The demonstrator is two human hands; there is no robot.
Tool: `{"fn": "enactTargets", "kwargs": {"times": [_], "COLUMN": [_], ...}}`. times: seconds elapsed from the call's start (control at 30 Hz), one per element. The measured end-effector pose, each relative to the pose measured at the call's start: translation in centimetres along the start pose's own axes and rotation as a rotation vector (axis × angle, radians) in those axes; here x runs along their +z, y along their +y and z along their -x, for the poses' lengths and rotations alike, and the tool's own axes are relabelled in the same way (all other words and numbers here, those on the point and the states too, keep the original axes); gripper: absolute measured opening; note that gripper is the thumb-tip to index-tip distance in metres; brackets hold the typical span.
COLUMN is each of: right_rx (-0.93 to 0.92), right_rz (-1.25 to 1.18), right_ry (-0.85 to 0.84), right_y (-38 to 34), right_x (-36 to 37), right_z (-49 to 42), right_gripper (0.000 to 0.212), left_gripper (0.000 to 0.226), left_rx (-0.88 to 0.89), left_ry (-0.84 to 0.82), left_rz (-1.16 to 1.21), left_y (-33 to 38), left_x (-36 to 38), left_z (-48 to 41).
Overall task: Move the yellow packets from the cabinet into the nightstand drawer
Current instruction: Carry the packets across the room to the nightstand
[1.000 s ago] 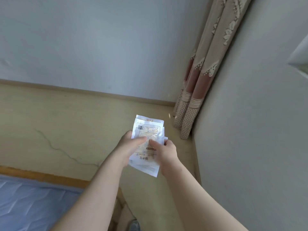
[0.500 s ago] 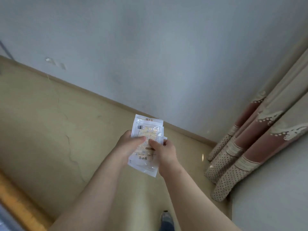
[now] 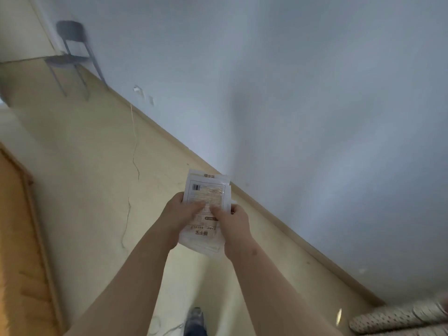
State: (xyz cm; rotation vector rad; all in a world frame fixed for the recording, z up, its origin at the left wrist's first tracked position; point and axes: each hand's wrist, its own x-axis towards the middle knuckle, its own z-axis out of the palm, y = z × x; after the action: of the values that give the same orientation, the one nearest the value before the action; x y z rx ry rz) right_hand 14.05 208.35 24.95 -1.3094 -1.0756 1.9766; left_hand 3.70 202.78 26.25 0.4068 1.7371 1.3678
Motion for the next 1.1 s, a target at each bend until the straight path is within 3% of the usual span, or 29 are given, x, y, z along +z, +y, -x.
{"fn": "enactTargets", "kwargs": {"times": [0.23,0.43,0.57,0.8,1.1], "right_rx": [-0.033,-0.057,-0.027,0.018,-0.087], "right_rz": [0.068,0.127,0.182,0.273,0.404], "right_ry": [-0.071,-0.166,-0.217,-0.418,-0.629], "right_y": [-6.4,-13.9,-15.7,-18.5,-26.3], "right_x": [7.5,19.0,24.7,35.0,49.2], "right_z": [-12.6,-24.2,-30.7,-43.1,-58.6], "right_gripper": [0.011,0.01,0.017,0.014,0.026], "left_gripper": [0.028,0.015,0.02,0.015,0.019], "left_rx": [0.05,0.069,0.022,0.06,0.134], "left_ry": [0.062,0.168,0.246,0.437,0.584], "left_rz": [0.049,0.136,0.163,0.224,0.406], "left_y": [6.7,15.7,18.5,21.8,31.1], "left_x": [-2.5,-8.9,-12.6,-18.6,-25.2], "left_z": [-13.5,-26.5,-32.9,-45.4,-61.3]}}
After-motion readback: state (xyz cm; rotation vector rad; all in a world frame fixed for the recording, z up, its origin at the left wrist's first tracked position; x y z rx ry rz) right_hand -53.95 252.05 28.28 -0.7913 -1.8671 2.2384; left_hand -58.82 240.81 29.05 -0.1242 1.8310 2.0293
